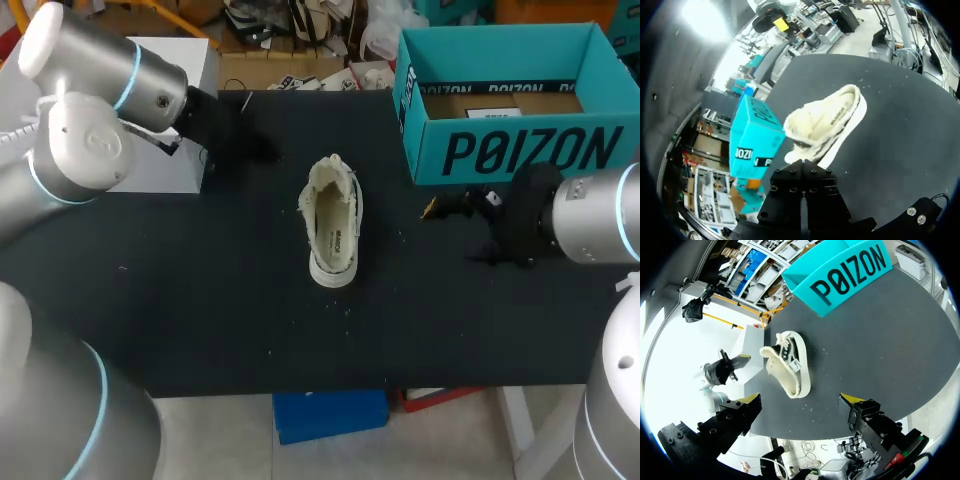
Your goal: Take the shoe out of the shoebox, open the shoe tongue, remove and reinsert the insole, then place the shoe into the shoebox
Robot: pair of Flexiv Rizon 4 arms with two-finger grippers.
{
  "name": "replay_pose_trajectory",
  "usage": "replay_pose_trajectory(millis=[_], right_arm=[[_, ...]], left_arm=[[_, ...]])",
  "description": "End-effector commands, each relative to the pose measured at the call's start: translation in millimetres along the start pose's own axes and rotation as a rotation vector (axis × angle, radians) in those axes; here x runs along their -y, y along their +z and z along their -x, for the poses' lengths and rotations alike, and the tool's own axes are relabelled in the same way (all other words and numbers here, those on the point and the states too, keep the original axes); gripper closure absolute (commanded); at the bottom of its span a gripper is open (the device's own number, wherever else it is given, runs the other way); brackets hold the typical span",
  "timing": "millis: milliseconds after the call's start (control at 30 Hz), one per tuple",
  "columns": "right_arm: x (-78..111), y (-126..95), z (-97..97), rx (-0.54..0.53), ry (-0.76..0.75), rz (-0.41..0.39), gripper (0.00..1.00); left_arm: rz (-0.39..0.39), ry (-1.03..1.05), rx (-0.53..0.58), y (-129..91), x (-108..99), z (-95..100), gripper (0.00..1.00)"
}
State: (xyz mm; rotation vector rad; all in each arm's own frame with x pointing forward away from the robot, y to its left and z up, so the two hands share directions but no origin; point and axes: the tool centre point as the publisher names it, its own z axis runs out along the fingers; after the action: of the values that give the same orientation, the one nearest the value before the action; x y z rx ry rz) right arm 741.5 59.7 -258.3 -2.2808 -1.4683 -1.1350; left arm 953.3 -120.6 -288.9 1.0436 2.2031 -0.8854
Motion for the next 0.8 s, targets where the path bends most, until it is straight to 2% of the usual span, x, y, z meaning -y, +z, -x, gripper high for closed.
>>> replay_pose_trajectory(millis=[33,233,400,600,700,800], right_arm=[[-0.2,0,-0.4,-0.001,0.0,-0.002,0.0],[-0.2,0,-0.4,-0.001,0.0,-0.002,0.0],[-0.2,0,-0.4,-0.001,0.0,-0.002,0.0],[-0.2,0,-0.4,-0.001,0.0,-0.002,0.0],[-0.2,0,-0.4,-0.001,0.0,-0.002,0.0],[-0.2,0,-0.4,-0.001,0.0,-0.002,0.0]], left_arm=[[-0.017,0.016,0.022,40,-3,12.8,1.0],[-0.093,0.031,-0.01,65,15,8.7,1.0],[-0.128,0.064,-0.036,64,32,-9.3,1.0],[-0.16,0.065,-0.095,66,39,-36.0,1.0],[-0.169,0.094,-0.117,53,43,-45.2,1.0],[-0.171,0.154,-0.118,31,53,-43.1,1.0]])
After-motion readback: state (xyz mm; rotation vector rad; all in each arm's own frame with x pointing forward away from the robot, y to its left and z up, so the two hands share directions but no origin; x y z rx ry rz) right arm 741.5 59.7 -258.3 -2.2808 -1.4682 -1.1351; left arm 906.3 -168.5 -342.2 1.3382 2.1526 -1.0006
